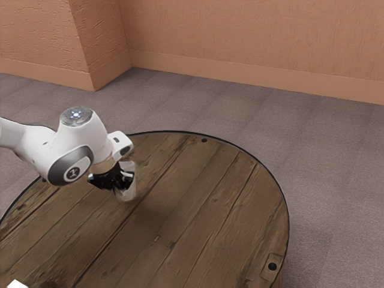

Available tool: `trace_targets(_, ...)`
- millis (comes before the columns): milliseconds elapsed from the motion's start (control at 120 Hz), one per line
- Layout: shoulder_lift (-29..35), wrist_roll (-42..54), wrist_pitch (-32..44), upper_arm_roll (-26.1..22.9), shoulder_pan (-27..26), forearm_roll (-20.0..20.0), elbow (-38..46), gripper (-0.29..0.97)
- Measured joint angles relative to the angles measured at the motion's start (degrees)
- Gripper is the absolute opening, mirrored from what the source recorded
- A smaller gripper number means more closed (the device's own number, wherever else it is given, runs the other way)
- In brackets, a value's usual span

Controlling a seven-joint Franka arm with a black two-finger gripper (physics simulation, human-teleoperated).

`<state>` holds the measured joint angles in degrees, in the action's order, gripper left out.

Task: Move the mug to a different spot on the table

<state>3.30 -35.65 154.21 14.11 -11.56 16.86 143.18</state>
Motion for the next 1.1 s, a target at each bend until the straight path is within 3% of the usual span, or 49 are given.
trace_targets(508,-0.39,1.65,3.82,-0.06,1.81,-0.26,2.02,-0.02)
trace_targets(775,-3.35,2.66,5.22,-1.18,5.93,-0.38,1.56,-0.02)
trace_targets(825,-4.03,2.92,5.58,0.65,4.64,-0.47,1.51,-0.02)
trace_targets(1100,-5.40,4.24,7.63,0.27,5.23,-0.94,1.44,0.00)
